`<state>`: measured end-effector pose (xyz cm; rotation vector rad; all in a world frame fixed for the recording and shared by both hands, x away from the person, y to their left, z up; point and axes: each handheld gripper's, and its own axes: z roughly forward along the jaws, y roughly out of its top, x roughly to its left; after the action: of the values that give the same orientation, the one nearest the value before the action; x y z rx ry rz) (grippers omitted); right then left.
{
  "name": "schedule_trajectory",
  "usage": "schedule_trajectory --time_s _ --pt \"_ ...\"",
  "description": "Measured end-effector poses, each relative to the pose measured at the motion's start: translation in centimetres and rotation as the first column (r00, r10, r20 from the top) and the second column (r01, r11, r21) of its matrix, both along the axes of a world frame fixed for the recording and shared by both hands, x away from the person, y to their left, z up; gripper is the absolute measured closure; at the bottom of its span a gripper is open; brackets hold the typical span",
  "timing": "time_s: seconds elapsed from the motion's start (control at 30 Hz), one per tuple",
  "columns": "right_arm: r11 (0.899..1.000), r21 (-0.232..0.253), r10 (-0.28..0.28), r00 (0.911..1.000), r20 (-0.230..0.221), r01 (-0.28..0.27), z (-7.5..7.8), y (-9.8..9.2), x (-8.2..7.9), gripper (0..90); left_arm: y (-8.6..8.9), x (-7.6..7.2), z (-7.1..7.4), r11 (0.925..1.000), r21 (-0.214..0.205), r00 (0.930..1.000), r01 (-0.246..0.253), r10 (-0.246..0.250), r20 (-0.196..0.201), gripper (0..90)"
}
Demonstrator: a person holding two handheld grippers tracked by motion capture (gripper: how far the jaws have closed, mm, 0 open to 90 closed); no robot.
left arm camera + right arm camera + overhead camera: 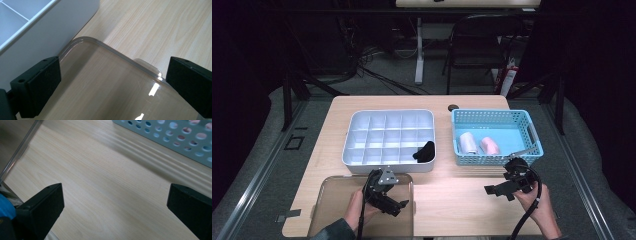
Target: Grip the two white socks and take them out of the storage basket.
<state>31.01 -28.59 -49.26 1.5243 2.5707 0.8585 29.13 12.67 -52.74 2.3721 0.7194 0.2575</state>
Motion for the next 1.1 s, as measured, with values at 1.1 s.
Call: schedule_trajectory --time_s 1.1 --pt "0.998 -0.057 0.036 0.9993 0.011 -0.035 3.4 1.4 5.4 1.5 0.1 0.2 -0.2 1.0000 0.008 0.9999 -0.005 0.005 -0.009 0.2"
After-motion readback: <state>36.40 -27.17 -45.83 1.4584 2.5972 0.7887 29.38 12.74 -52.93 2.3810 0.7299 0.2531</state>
